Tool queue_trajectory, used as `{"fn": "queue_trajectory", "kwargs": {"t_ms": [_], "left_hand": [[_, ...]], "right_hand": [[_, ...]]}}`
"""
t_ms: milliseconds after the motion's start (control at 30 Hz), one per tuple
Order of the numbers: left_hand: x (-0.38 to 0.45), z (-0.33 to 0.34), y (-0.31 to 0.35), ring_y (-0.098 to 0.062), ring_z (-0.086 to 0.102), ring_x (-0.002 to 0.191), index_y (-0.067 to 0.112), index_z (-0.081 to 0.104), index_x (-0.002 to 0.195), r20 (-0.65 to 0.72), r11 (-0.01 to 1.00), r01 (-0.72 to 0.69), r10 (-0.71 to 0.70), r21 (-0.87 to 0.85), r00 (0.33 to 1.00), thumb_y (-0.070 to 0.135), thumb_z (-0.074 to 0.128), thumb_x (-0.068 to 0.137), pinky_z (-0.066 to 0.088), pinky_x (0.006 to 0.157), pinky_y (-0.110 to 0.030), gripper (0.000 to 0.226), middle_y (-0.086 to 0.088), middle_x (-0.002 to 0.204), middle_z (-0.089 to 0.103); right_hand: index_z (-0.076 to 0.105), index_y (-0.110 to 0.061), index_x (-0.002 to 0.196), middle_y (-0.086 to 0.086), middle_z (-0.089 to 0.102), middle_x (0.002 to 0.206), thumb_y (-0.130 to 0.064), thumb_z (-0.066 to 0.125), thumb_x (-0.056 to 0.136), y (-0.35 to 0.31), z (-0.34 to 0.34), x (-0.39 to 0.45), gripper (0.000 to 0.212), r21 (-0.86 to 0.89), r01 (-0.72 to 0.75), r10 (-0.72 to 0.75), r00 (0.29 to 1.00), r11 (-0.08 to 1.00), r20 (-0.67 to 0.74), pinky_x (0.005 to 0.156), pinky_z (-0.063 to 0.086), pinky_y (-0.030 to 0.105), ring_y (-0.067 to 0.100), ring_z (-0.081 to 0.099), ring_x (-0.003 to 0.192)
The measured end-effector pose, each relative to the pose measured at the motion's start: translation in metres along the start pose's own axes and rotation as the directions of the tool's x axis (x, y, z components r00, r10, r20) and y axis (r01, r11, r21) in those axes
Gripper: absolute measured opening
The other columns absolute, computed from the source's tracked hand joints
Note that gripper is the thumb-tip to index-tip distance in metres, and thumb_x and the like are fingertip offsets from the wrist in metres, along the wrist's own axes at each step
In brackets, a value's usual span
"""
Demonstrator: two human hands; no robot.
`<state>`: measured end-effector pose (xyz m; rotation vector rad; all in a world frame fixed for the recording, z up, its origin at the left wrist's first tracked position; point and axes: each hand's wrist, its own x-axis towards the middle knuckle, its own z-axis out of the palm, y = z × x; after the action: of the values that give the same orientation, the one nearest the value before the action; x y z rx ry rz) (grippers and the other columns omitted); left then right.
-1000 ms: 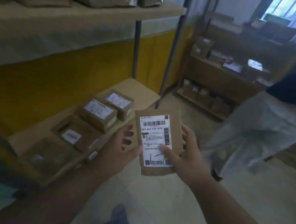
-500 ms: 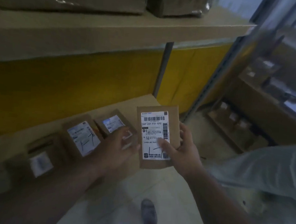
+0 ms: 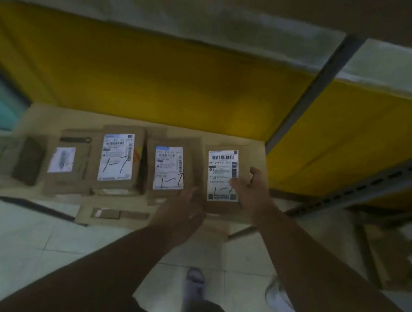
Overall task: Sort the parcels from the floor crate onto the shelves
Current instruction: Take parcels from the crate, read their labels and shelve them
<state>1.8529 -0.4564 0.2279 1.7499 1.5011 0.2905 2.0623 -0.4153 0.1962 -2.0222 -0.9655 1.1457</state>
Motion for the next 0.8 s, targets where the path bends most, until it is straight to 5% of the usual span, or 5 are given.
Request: {"fn": "queue_trajectory", "kwargs": {"t_ms": [100, 267, 433, 600, 800], "left_hand": [[0.004, 0.013, -0.002, -0.017, 0.061, 0.111, 0.03, 0.047, 0.136, 0.022, 1.0, -0.009, 0.009, -0.001, 1.0, 0.033, 0.065, 0.09, 0.054, 0.091, -0.036, 0.049, 0.007, 0.129, 0.06], [0.016, 0.025, -0.005, -0.015, 0.06, 0.112, 0.038, 0.041, 0.142, 0.047, 0.999, 0.032, -0.031, -0.021, 0.998, 0.037, 0.062, 0.09, 0.051, 0.095, -0.033, 0.055, 0.011, 0.136, 0.057], [-0.011, 0.014, -0.008, -0.016, 0.059, 0.113, 0.034, 0.042, 0.144, -0.051, 0.998, 0.07, -0.07, -0.003, 0.996, 0.038, 0.061, 0.093, 0.047, 0.091, -0.028, 0.055, 0.005, 0.133, 0.058], [-0.072, -0.026, -0.04, -0.013, 0.06, 0.106, 0.033, 0.05, 0.138, -0.126, 0.997, 0.062, -0.055, 0.05, 0.99, 0.04, 0.065, 0.089, 0.049, 0.094, -0.033, 0.052, 0.006, 0.126, 0.061], [-0.173, -0.115, -0.134, -0.022, 0.064, 0.105, 0.024, 0.061, 0.126, -0.382, 0.988, 0.136, -0.098, 0.074, 0.919, 0.038, 0.063, 0.082, 0.051, 0.089, -0.034, 0.046, 0.004, 0.118, 0.066]], "right_hand": [[0.053, -0.033, 0.123, 0.002, 0.067, 0.114, -0.064, 0.064, 0.064, 0.014, 0.011, 0.024, 0.067, -0.064, 0.044, -0.044, 0.999, 0.997, -0.001, 0.078, 0.062, 0.045, 0.02, 0.072, 0.092], [0.051, -0.018, 0.123, 0.006, 0.062, 0.111, -0.05, 0.052, 0.097, -0.004, 0.018, 0.021, 0.041, -0.319, 0.102, -0.133, 0.988, 0.942, -0.077, 0.063, 0.055, 0.032, 0.021, 0.064, 0.091], [0.041, -0.016, 0.137, 0.01, 0.049, 0.126, -0.045, 0.052, 0.097, -0.022, 0.008, -0.02, 0.051, -0.568, 0.257, -0.333, 0.942, 0.782, -0.033, 0.085, 0.054, 0.042, 0.028, 0.056, 0.11], [0.036, -0.015, 0.149, 0.013, 0.043, 0.148, -0.043, 0.052, 0.096, -0.053, 0.025, -0.104, 0.062, -0.704, 0.541, -0.59, 0.779, 0.46, 0.214, 0.108, 0.041, 0.048, 0.031, 0.04, 0.135], [0.052, -0.013, 0.139, 0.01, 0.052, 0.141, -0.04, 0.058, 0.09, -0.118, 0.145, -0.219, 0.056, -0.515, 0.803, -0.771, 0.522, 0.301, 0.363, 0.103, 0.044, 0.045, 0.03, 0.048, 0.129]]}}
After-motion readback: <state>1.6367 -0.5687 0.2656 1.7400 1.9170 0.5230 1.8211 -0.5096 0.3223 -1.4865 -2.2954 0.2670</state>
